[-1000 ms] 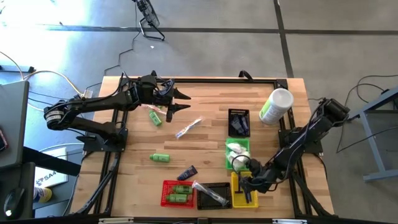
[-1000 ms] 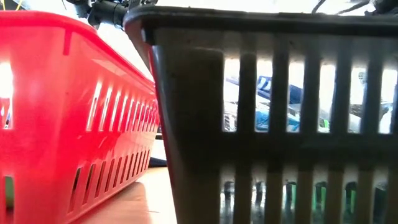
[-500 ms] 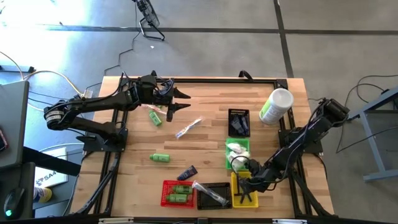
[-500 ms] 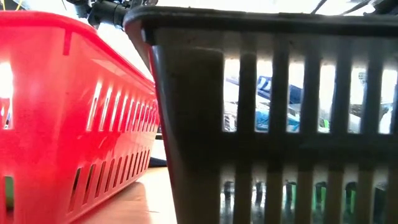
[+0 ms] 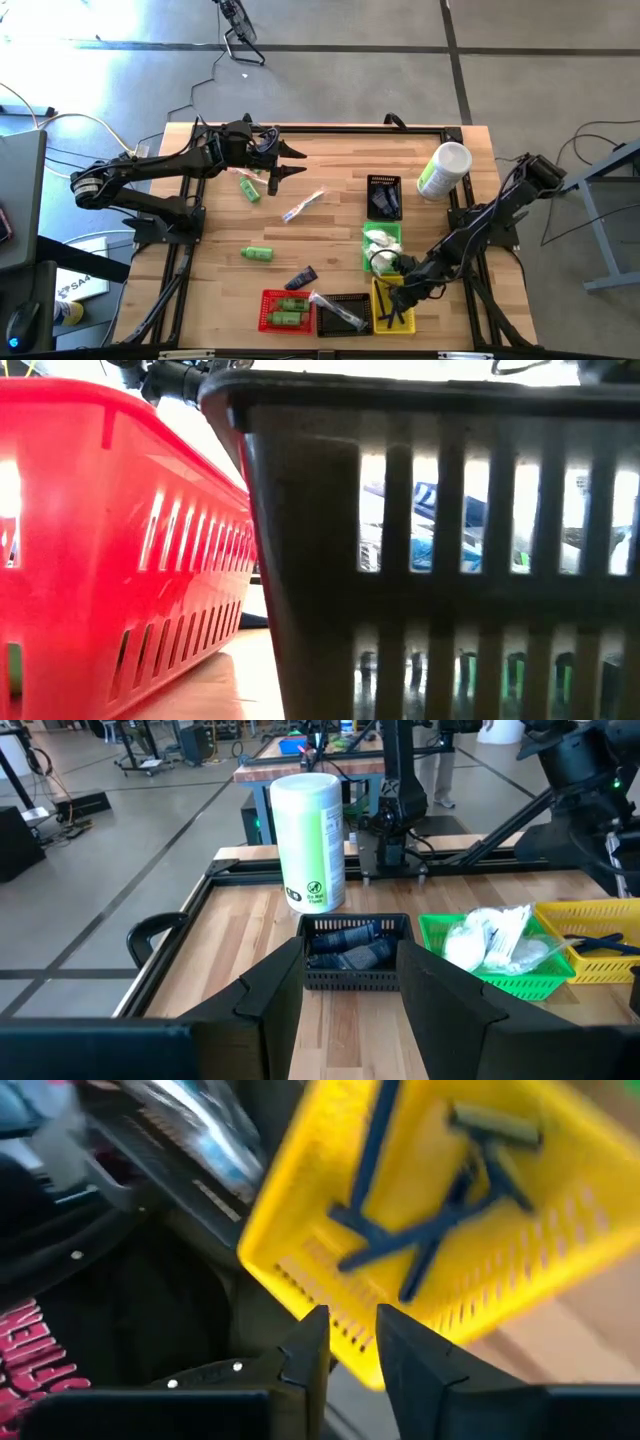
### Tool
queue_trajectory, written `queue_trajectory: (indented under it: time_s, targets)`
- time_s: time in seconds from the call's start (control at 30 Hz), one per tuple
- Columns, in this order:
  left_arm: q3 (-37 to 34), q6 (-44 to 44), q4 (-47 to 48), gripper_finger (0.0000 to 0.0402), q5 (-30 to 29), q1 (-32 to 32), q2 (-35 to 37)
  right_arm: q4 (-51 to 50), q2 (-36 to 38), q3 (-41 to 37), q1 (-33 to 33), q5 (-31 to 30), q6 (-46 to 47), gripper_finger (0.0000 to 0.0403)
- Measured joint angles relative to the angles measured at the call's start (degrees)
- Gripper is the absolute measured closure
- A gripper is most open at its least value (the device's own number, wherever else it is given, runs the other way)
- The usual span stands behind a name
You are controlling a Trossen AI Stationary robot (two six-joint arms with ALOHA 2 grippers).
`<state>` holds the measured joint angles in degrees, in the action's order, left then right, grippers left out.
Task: Pick & Place Travel size toiletries
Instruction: Put the blue toothbrush into the bottom black bin
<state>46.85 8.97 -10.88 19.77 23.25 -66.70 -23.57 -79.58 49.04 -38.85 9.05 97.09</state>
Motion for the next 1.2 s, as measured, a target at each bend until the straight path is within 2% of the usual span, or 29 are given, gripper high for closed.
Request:
queue_trajectory:
  time_s: [0.47, 0.87, 1.2]
  targets:
    - [0.0, 0.0, 0.9, 0.0242, 0.0, 0.0, 0.0, 0.4, 6.3, 0.0, 12.5, -11.4, -36.3, 0.0369]
    - [0.0, -0.2, 2.8, 0.0242, 0.0, 0.0, 0.0, 4.3, 7.0, 0.0, 24.7, -12.7, -67.4, 0.0373]
    - [0.0, -0.2, 5.5, 0.0242, 0.0, 0.0, 0.0, 12.0, 7.0, 0.0, 32.3, -22.5, -86.3, 0.0373]
